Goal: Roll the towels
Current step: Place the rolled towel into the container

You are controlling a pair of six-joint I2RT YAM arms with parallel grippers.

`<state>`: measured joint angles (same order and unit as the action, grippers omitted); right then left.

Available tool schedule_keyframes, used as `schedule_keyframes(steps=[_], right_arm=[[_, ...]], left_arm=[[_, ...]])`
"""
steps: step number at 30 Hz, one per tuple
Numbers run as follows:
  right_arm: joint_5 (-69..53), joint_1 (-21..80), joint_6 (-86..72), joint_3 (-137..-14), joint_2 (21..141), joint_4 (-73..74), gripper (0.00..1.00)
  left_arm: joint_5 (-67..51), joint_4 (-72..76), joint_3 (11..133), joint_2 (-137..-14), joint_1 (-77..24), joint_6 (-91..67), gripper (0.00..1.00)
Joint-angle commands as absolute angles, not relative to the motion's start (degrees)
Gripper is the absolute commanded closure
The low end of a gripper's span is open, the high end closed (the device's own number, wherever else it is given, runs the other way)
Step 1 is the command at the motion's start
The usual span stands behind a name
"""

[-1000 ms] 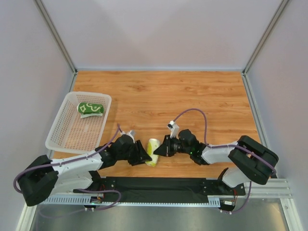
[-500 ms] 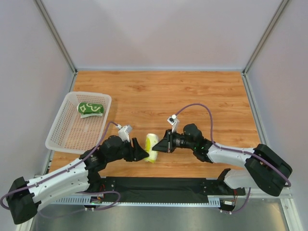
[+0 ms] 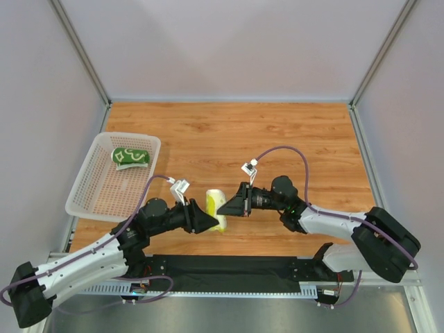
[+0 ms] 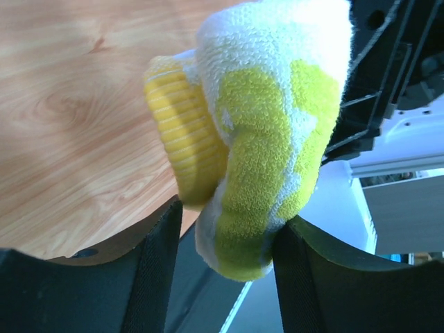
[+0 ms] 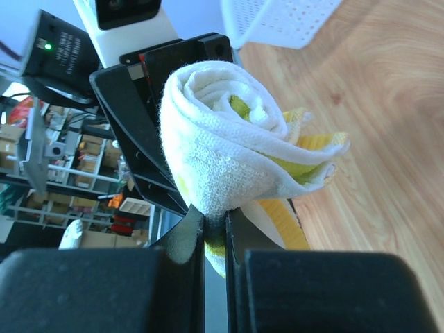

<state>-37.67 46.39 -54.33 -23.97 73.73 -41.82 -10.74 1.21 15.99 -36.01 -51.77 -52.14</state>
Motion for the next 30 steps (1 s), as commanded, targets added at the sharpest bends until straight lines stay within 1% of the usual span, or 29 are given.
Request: schedule_keyframes(steps=[1,2,3,4,6,7,10,11,15,16,17,18,19,20,21,22,23,26,30], right_arm=[[-47.5,47.5,-64.4,-26.7,73.9,-59.2,1.0],[-47.6,47.5,-64.9,-26.7,74.4,-60.0,1.0],[-48.0,47.4,-66.2,-26.5,75.1,-61.9,1.0],[-48.0,47.4,-66.7,-26.4,75.5,-62.7,1.0],[-48.2,46.9,-67.3,-26.2,76.0,-63.7,1.0],[-48.2,46.8,-67.2,-26.2,76.0,-63.5,1.0],[-48.2,46.0,-65.8,-26.3,75.1,-60.8,1.0],[-48.1,45.8,-65.0,-26.6,74.9,-59.5,1.0],[-47.6,45.6,-60.6,-28.7,73.5,-50.1,1.0],[-47.4,45.5,-58.5,-29.3,73.0,-47.9,0.89],[-46.6,45.5,-56.9,-30.7,72.6,-42.6,0.74],[-45.8,45.5,-55.0,-31.6,72.1,-39.1,0.61],[-44.7,45.5,-53.1,-32.8,70.7,-34.8,0.46],[-41.5,45.4,-47.9,-33.9,69.8,-25.4,0.38],[-39.1,45.4,-45.4,-36.8,69.0,-20.0,0.35],[-36.5,45.4,-42.5,-38.4,68.2,-14.5,0.31],[-31.2,45.2,-38.9,-39.7,67.2,-5.5,0.3],[-24.5,43.2,-34.8,-44.0,66.0,5.9,0.29],[-20.0,42.1,-32.3,-46.7,65.1,13.6,0.29]], left_arm=[[-7.1,5.1,13.4,-33.5,-51.4,-50.6,0.41],[-6.9,5.1,13.1,-32.5,-51.4,-50.8,0.43],[-6.3,5.1,12.8,-31.6,-51.4,-50.9,0.46],[-6.0,4.4,12.6,-29.7,-51.4,-51.0,0.55],[-4.0,1.9,12.9,-28.0,-51.4,-51.1,0.68],[-3.3,-1.8,13.7,-26.6,-51.3,-51.0,0.81],[-1.6,-8.2,15.7,-25.4,-51.3,-49.7,0.97],[-1.3,-9.7,16.4,-25.2,-51.4,-49.4,1.0],[-2.4,-12.2,18.4,-24.5,-51.4,-48.1,1.0],[-2.0,-13.1,18.7,-24.3,-51.4,-48.4,1.0],[-0.7,-13.8,19.2,-24.2,-51.3,-48.5,1.0],[-0.1,-14.4,20.6,-24.1,-51.3,-48.6,1.0],[-0.1,-16.5,21.3,-24.2,-51.3,-48.9,1.0],[2.5,-17.7,22.4,-24.3,-51.3,-48.9,1.0],[3.4,-20.6,24.8,-24.9,-51.3,-48.8,1.0],[4.6,-22.5,26.3,-25.2,-51.3,-48.7,1.0],[7.3,-24.5,27.8,-25.6,-51.3,-48.6,1.0],[13.0,-32.3,34.1,-27.7,-50.9,-48.9,1.0],[19.9,-45.0,43.7,-31.3,-48.7,-49.0,1.0]])
